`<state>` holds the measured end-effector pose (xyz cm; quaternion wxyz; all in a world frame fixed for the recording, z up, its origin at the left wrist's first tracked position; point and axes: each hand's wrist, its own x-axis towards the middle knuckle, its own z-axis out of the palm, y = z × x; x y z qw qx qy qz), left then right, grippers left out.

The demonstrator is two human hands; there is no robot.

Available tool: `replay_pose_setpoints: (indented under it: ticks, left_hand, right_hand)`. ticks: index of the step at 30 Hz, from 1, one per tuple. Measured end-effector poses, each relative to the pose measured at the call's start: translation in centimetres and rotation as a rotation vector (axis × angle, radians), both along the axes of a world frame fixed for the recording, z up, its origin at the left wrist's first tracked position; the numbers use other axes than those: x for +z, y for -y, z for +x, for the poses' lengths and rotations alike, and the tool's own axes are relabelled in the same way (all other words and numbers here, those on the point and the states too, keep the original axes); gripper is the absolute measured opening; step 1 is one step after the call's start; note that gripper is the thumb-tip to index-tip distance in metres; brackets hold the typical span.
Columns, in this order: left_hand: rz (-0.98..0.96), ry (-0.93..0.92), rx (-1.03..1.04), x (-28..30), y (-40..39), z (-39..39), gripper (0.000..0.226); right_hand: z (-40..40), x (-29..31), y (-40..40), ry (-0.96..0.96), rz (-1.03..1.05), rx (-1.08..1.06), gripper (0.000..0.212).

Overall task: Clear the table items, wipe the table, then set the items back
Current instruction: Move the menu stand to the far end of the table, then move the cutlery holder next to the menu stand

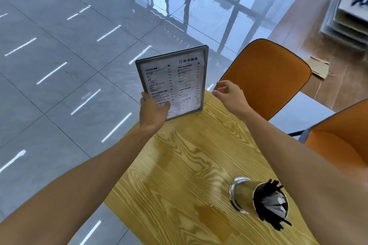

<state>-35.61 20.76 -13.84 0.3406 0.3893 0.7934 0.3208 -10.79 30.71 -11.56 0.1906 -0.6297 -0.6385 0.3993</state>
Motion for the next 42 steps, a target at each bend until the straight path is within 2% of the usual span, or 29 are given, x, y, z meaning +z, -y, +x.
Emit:
replay_pose_setpoints:
  ticks: [2, 5, 11, 19, 24, 27, 33, 37, 42]
  left_hand:
    - [-0.039, -0.009, -0.067, 0.3, 0.9, 2.3, 0.087]
    - [-0.023, 0.072, -0.23, 1.1, 2.5, 6.3, 0.07]
    - [-0.04, 0.065, -0.654, 1.8, 5.8, 14.2, 0.079]
    - [-0.101, 0.177, -0.839, -0.4, 12.4, 21.9, 0.09]
    - [-0.149, 0.249, -0.849, -1.7, 15.6, 24.3, 0.093]
    - [-0.139, 0.314, -0.831, -2.1, 17.2, 24.9, 0.095]
    - [-0.082, 0.375, -0.71, -2.5, 18.7, 25.2, 0.097]
    - [-0.043, 0.423, -0.634, -2.2, 19.1, 24.7, 0.089]
    - [0.027, 0.434, -0.544, -0.9, 18.1, 21.0, 0.091]
  right_hand:
    - [2.5, 1.0, 1.2, 0.013, 0.031, -0.011, 0.045]
    - [6.6, 2.5, 3.4, 0.013, 0.061, -0.031, 0.045]
    - [15.2, 4.4, 9.9, 0.018, 0.071, -0.103, 0.049]
    - [24.6, 0.7, 21.6, -0.039, -0.1, -0.18, 0.073]
    - [26.0, -2.5, 27.5, -0.142, -0.257, -0.113, 0.098]
    - [24.9, -3.6, 29.8, -0.192, -0.315, -0.055, 0.106]
    - [22.0, -4.3, 32.0, -0.402, -0.261, -0.114, 0.101]
    - [20.3, -3.9, 31.7, -0.433, -0.216, -0.172, 0.099]
    - [16.4, -2.3, 29.1, -0.431, -0.199, -0.096, 0.102]
